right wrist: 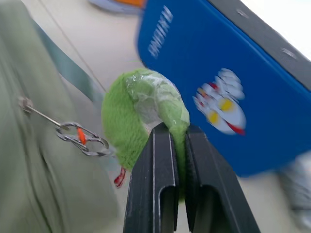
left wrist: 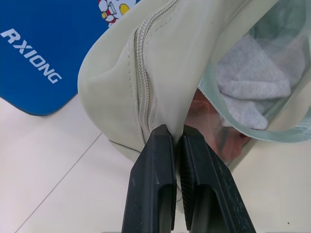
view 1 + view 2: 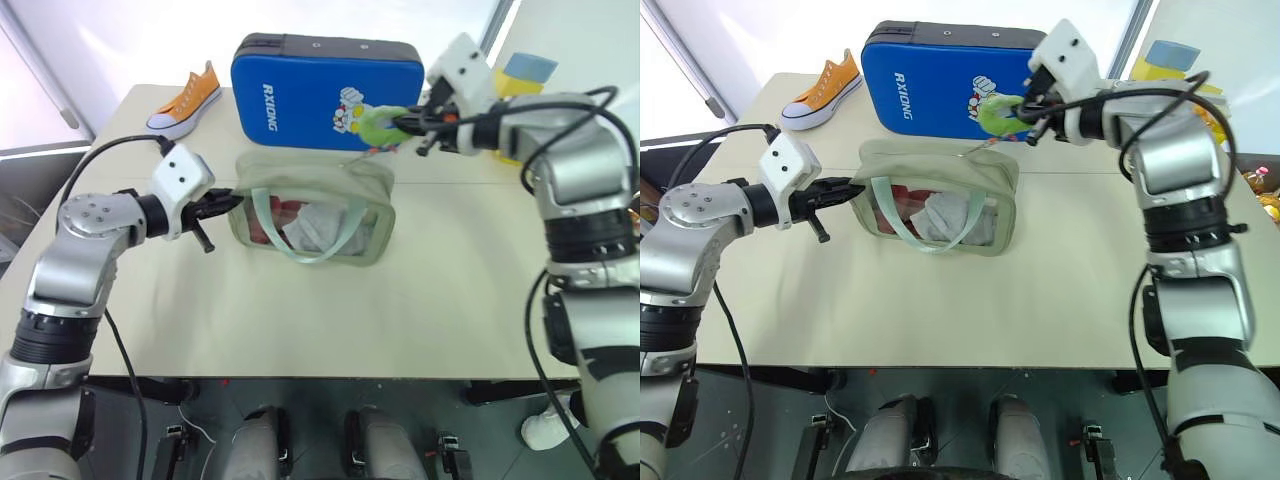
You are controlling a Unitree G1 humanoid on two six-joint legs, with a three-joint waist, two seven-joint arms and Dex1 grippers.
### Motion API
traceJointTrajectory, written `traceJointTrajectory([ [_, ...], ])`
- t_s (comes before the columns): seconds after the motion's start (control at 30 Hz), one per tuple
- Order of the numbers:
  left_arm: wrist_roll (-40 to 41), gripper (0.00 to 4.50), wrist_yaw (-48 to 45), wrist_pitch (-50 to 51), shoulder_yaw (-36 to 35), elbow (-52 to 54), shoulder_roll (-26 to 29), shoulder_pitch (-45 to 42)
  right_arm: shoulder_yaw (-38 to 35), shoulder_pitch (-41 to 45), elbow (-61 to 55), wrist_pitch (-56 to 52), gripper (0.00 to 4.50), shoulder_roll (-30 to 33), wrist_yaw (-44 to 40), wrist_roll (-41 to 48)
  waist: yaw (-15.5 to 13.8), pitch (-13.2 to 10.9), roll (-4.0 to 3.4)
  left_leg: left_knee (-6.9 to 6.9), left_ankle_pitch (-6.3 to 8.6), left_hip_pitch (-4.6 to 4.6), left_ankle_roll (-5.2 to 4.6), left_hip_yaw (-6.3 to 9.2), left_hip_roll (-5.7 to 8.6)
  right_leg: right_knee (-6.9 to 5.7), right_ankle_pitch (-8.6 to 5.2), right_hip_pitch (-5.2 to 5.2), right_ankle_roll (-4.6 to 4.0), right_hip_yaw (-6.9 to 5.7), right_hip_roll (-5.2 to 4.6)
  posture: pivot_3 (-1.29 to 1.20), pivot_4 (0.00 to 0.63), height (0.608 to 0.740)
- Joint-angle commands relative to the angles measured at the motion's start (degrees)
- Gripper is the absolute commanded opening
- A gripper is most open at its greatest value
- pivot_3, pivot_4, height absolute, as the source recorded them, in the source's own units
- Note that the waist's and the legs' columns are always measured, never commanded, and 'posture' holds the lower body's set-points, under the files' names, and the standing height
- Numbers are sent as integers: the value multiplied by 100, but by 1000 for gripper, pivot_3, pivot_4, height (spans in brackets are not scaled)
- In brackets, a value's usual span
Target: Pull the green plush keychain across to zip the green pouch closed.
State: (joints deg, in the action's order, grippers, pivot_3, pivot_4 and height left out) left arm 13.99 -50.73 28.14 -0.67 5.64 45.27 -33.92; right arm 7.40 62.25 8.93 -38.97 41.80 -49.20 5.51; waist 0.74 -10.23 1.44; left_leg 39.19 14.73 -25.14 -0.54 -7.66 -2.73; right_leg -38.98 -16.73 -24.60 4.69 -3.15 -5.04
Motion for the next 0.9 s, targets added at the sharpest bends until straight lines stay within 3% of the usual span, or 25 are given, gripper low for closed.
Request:
traceJointTrajectory([
  [0.03, -75, 0, -61, 2, 115, -72, 10, 8, -237, -351, -591, -20, 22, 592, 259, -386, -5, 0, 0, 0, 0, 0, 0, -1, 0, 0, 0, 0, 0, 0, 0, 0, 150, 740],
  [0.23, -90, 0, -136, -27, 236, -149, -34, -82, -302, -1508, -959, -41, 22, 1123, 637, -742, -13, 1, 1, 1, 0, 3, 0, -1, 1, 3, 0, 6, 0, 0, 0, 0, 150, 740],
  [0.47, -83, 0, -151, 14, 277, -128, -56, -106, -504, -2923, -1380, -596, 22, 133, 1226, -351, -27, 6, 5, 3, 0, 12, 0, 2, 1, 6, 0, 21, 1, -2, 3, 0, 150, 740],
  [0.67, -79, 0, -142, 68, 261, -64, -57, -72, -452, -3247, -1899, -1304, 22, -959, 1547, 66, -11, 7, 0, -1, -1, 19, 1, 3, -2, 5, -1, 24, 1, -1, 7, 0, 150, 740],
  [0.9, -83, 0, -104, 54, 234, -55, -79, -38, -457, -2891, -1704, -1019, 22, -1029, 1502, 149, -1, 7, 0, -1, 0, 21, 0, 2, -1, 8, -1, 26, 1, -1, 7, 0, 150, 740],
])
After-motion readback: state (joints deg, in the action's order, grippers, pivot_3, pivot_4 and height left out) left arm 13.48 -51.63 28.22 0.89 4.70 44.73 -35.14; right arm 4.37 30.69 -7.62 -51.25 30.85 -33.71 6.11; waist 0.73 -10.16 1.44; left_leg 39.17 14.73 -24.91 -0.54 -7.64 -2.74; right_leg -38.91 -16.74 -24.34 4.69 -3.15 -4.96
